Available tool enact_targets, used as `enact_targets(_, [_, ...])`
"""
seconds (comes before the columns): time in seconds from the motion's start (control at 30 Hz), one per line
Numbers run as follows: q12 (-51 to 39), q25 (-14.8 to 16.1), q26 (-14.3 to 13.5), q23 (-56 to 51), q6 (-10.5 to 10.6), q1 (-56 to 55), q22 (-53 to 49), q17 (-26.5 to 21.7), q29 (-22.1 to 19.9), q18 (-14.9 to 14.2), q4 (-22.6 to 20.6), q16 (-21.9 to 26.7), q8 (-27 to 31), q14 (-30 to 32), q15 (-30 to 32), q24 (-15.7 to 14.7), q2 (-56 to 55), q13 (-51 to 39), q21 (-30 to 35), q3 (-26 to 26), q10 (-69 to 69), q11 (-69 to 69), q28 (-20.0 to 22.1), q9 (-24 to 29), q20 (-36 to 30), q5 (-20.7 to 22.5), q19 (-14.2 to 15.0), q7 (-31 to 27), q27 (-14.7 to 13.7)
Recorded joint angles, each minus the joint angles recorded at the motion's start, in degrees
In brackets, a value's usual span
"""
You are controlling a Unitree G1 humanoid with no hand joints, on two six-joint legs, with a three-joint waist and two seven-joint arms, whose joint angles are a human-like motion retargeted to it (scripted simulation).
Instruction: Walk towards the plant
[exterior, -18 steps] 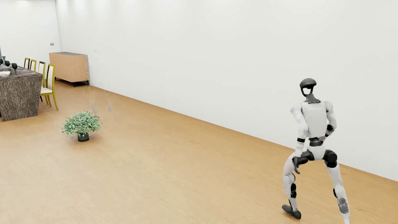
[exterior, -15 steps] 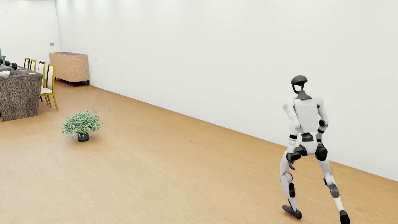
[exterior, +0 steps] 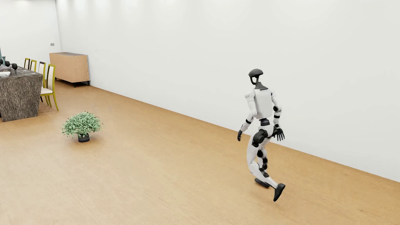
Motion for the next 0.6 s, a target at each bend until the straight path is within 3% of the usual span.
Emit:
enact_targets(0.03, [0.2, -1.6, 3.2, -0.1, 0.3, -7.8, 4.1, -0.6, -0.9, -0.8, -0.1, -1.0, -0.4, -4.6, -2.7, 3.8, 5.9, -4.2, 1.8, 1.4, 3.4, -3.3, 1.3, 0.0, 1.6, 1.1, 0.9, 1.1, -0.5])
enact_targets(0.07, [0.7, -3.5, 6.6, -0.1, 0.3, -14.6, 8.9, -2.3, -1.5, -2.8, -0.8, -2.9, -0.4, -9.2, -4.9, 5.4, 11.9, -8.8, 4.6, 2.7, 1.2, -7.1, 4.3, -0.3, 4.6, 2.1, 1.9, 2.6, -2.0])
enact_targets(0.1, [1.2, -5.4, 9.7, -0.8, -0.2, -20.7, 13.7, -4.2, -1.5, -3.2, -2.9, -4.8, -0.6, -11.7, -7.4, 4.2, 17.7, -13.1, 7.9, 4.0, -4.5, -10.0, 6.8, -0.8, 9.2, 3.0, 2.1, 2.6, -3.8])
enact_targets(0.13, [1.8, -6.6, 12.0, -2.6, -0.7, -25.6, 17.4, -6.2, -0.6, -5.7, -4.5, -5.9, -0.9, -12.6, -10.5, 1.6, 22.7, -17.4, 11.1, 5.1, -12.9, -11.1, 7.5, -1.2, 14.3, 3.7, 2.0, 1.8, -5.6])
enact_targets(0.17, [3.0, -7.3, 13.0, -5.4, -1.2, -29.0, 19.4, -8.3, 0.4, -5.4, -6.4, -5.9, -0.9, -11.2, -13.8, -0.7, 27.7, -21.7, 13.5, 6.2, -24.1, -11.4, 6.3, -1.5, 18.1, 4.2, 1.9, -0.5, -7.4])
enact_targets(0.2, [5.1, -7.3, 12.7, -8.9, -1.6, -30.0, 19.6, -10.2, 0.4, -7.8, -7.5, -5.4, -0.2, -8.6, -16.4, -1.3, 32.8, -25.9, 14.8, 7.3, -39.0, -12.4, 4.2, -1.4, 20.0, 4.1, 2.4, -3.8, -9.0])
enact_targets(0.23, [8.3, -6.3, 11.2, -12.2, -2.1, -28.9, 18.4, -11.3, -1.4, -4.0, -7.2, -5.2, 1.2, -7.2, -18.0, -0.3, 38.4, -29.6, 14.6, 8.5, -54.5, -14.2, 3.0, -1.1, 20.7, 3.5, 3.5, -6.2, -10.1])
enact_targets(0.27, [12.5, -3.8, 9.5, -14.6, -2.3, -27.9, 16.5, -11.3, -4.7, -6.0, -4.6, -5.7, 2.8, -8.6, -17.2, 1.0, 43.8, -32.0, 13.4, 9.3, -62.1, -14.2, 3.3, -0.7, 21.7, 2.8, 4.7, -1.2, -10.7])
enact_targets(0.3, [16.2, -0.8, 8.1, -16.2, -2.6, -26.5, 15.0, -11.1, -7.9, -3.3, -2.9, -7.5, 4.5, -7.9, -13.5, 1.5, 47.7, -33.0, 11.7, 10.2, -61.0, -12.6, 3.8, -0.5, 23.2, 1.2, 6.3, 4.6, -10.6])
enact_targets(0.33, [18.9, 1.6, 7.4, -17.4, -3.1, -26.8, 14.3, -11.2, -9.9, -1.1, -1.7, -10.0, 6.2, -4.4, -4.6, 1.0, 49.1, -32.5, 10.6, 11.0, -51.2, -7.0, 3.9, -0.1, 24.8, -1.0, 5.0, 7.2, -9.7])
enact_targets(0.37, [19.7, 2.3, 7.1, -18.7, -3.8, -26.8, 14.9, -12.0, -10.6, 1.0, -2.0, -12.3, 8.0, -3.0, 8.5, 0.7, 47.4, -31.0, 9.9, 11.5, -42.0, 3.5, 3.9, 0.3, 25.9, -3.6, 7.6, 8.2, -8.2])
enact_targets(0.4, [18.3, 2.2, 7.3, -19.7, -4.6, -24.9, 16.4, -12.1, -11.1, 4.3, -3.3, -13.3, 7.1, -7.8, 20.5, 1.2, 41.7, -28.3, 9.2, 11.8, -35.7, 18.1, 4.6, 0.8, 26.5, -7.4, 10.4, 8.6, -6.6])
enact_targets(0.43, [14.7, 2.1, 7.6, -19.9, -5.4, -21.5, 18.7, -11.4, -11.5, 5.1, -5.7, -13.3, 7.2, -12.9, 19.9, 2.5, 33.8, -25.3, 8.2, 11.3, -33.5, 30.7, 5.8, 1.3, 26.3, -9.8, 7.1, 9.0, -5.2])
enact_targets(0.47, [9.6, 3.3, 8.0, -18.4, -6.1, -16.4, 21.3, -9.3, -11.9, 4.6, -8.2, -12.7, 7.8, -16.6, 13.8, 4.1, 25.1, -22.2, 7.1, 10.4, -35.5, 38.5, 7.3, 1.6, 25.2, -9.5, 4.4, 8.6, -4.3])
enact_targets(0.53, [-1.8, 7.2, 8.0, -10.0, -6.3, -3.5, 25.5, -4.9, -10.0, 2.1, -11.9, -10.9, 6.1, -20.4, 8.2, 8.8, 9.5, -17.4, 6.5, 8.0, -46.4, 35.7, 8.2, 0.8, 20.1, -6.8, 4.2, 6.1, -2.4])
enact_targets(0.6, [-11.7, 5.6, 3.4, -0.5, -5.4, 6.8, 24.1, -5.1, 0.5, 1.4, -13.0, -9.5, 4.5, -23.1, 5.0, 13.2, -1.6, -13.7, 12.7, 5.3, -53.2, 18.6, 2.9, -1.1, 12.3, -4.2, 4.5, 4.4, -0.8])
